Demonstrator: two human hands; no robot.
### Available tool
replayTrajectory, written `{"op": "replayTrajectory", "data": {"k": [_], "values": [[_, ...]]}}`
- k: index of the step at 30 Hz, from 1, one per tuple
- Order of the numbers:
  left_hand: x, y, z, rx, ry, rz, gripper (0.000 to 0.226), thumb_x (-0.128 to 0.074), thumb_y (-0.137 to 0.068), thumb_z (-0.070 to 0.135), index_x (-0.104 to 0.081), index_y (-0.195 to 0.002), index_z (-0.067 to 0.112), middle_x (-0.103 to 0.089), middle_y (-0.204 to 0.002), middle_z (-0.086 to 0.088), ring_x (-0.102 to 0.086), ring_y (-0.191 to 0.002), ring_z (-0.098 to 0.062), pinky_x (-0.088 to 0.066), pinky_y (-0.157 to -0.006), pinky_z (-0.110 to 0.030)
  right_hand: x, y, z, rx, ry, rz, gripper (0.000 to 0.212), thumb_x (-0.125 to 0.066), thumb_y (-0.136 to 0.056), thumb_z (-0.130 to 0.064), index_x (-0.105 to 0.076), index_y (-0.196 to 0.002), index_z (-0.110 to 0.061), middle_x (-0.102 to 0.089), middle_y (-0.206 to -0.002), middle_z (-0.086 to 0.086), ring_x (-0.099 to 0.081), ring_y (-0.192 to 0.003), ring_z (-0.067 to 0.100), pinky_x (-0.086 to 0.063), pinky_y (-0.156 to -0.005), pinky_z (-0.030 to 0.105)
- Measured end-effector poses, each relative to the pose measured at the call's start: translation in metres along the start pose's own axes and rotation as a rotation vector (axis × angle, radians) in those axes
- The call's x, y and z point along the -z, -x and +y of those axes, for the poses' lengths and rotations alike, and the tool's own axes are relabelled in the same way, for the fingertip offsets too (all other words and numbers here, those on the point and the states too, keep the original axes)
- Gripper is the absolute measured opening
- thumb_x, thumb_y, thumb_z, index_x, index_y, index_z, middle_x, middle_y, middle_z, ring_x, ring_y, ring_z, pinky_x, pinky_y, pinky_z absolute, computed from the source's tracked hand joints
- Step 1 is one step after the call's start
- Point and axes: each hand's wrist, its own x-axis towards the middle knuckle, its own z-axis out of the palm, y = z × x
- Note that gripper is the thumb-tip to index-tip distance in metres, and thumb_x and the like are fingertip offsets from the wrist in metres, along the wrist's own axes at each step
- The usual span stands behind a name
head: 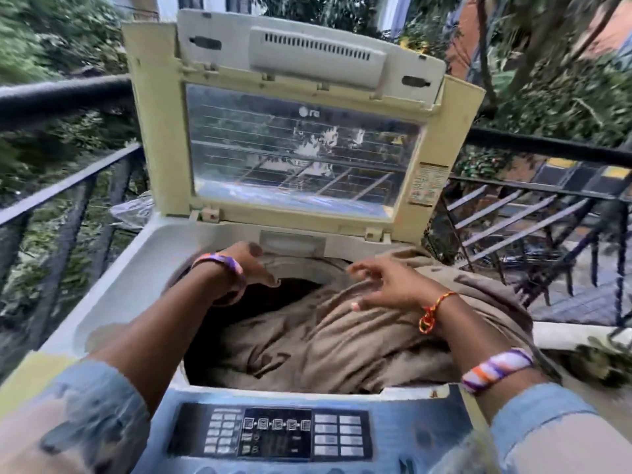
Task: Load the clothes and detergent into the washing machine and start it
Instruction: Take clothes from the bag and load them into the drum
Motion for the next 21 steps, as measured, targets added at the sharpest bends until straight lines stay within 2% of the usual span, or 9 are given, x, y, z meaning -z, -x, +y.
{"op": "replayTrajectory", "data": {"k": [2, 4, 6, 7, 9, 11, 14, 16, 21], "values": [[-0.006, -0.004, 0.01, -0.085, -0.006, -0.07, 0.078, -0.078, -0.07, 0.03, -0.041, -0.137, 0.013, -0.05, -0.137, -0.01, -0.051, -0.124, -0.023, -0.038, -0.105, -0.026, 0.01, 0.01, 0.01, -0.04, 0.089, 0.105, 0.087, -0.081, -0.062, -0.038, -0.037, -0.137, -0.034, -0.048, -0.134, 0.002, -0.042, -0.128, 0.02, -0.036, -0.107, 0.039], [-0.014, -0.005, 0.023, -0.179, -0.077, -0.145, 0.089, -0.08, -0.068, 0.034, -0.033, -0.141, 0.016, -0.045, -0.142, -0.009, -0.047, -0.128, -0.022, -0.036, -0.108, -0.027, 0.022, 0.024, 0.027, -0.202, 0.313, 0.169, 0.108, -0.081, -0.056, -0.049, -0.016, -0.142, -0.043, -0.019, -0.154, 0.002, -0.012, -0.143, 0.027, -0.018, -0.113, 0.054], [-0.026, -0.006, 0.038, -0.283, -0.168, -0.198, 0.101, -0.081, -0.066, 0.036, -0.023, -0.145, 0.015, -0.037, -0.148, -0.011, -0.04, -0.134, -0.021, -0.033, -0.111, -0.027, 0.024, 0.037, 0.052, -0.397, 0.395, 0.099, 0.125, -0.079, -0.048, -0.061, 0.001, -0.143, -0.046, 0.013, -0.157, 0.0, 0.014, -0.143, 0.032, -0.006, -0.11, 0.063], [-0.033, -0.004, 0.047, -0.337, -0.226, -0.221, 0.107, -0.081, -0.065, 0.035, -0.017, -0.147, 0.014, -0.033, -0.15, -0.012, -0.036, -0.137, -0.022, -0.03, -0.112, -0.027, 0.02, 0.041, 0.066, -0.452, 0.366, 0.053, 0.132, -0.077, -0.042, -0.068, 0.007, -0.142, -0.046, 0.02, -0.155, 0.003, 0.018, -0.142, 0.033, -0.003, -0.112, 0.063], [-0.049, -0.002, 0.065, -0.443, -0.326, -0.257, 0.117, -0.082, -0.063, 0.035, -0.007, -0.149, 0.013, -0.027, -0.151, -0.016, -0.031, -0.139, -0.024, -0.028, -0.113, -0.028, 0.005, 0.046, 0.084, -0.439, 0.267, 0.023, 0.138, -0.079, -0.04, -0.067, 0.008, -0.143, -0.042, 0.016, -0.156, 0.011, 0.013, -0.143, 0.032, -0.006, -0.117, 0.052], [-0.071, -0.003, 0.084, -0.541, -0.381, -0.313, 0.127, -0.086, -0.057, 0.035, 0.0, -0.148, 0.013, -0.022, -0.151, -0.019, -0.027, -0.14, -0.029, -0.028, -0.115, -0.032, -0.007, 0.052, 0.089, -0.383, 0.172, 0.103, 0.131, -0.083, -0.047, -0.055, 0.003, -0.144, -0.041, 0.008, -0.157, 0.012, 0.001, -0.145, 0.028, -0.015, -0.118, 0.041], [-0.111, -0.008, 0.108, -0.62, -0.487, -0.323, 0.146, -0.087, -0.05, 0.043, 0.018, -0.146, 0.011, 0.009, -0.155, -0.023, 0.003, -0.145, -0.037, -0.009, -0.121, -0.041, -0.014, 0.056, 0.09, -0.338, 0.114, 0.193, 0.126, -0.084, -0.046, -0.053, -0.004, -0.143, -0.045, 0.0, -0.157, 0.008, -0.011, -0.145, 0.025, -0.024, -0.115, 0.038], [-0.133, -0.008, 0.124, -0.648, -0.533, -0.32, 0.152, -0.086, -0.048, 0.048, 0.025, -0.143, 0.01, 0.017, -0.152, -0.028, 0.014, -0.142, -0.041, -0.002, -0.12, -0.045, -0.017, 0.061, 0.093, -0.326, 0.084, 0.22, 0.124, -0.085, -0.047, -0.049, -0.007, -0.143, -0.046, -0.003, -0.157, 0.005, -0.017, -0.144, 0.024, -0.029, -0.113, 0.039], [-0.158, -0.019, 0.139, -0.582, -0.47, -0.377, 0.162, -0.09, -0.042, 0.041, 0.036, -0.135, 0.003, 0.014, -0.153, -0.026, 0.006, -0.146, -0.033, -0.001, -0.121, -0.039, -0.025, 0.064, 0.104, -0.296, -0.005, 0.297, 0.115, -0.085, -0.051, -0.043, -0.014, -0.142, -0.045, -0.012, -0.156, 0.0, -0.027, -0.14, 0.023, -0.034, -0.11, 0.041]]}}
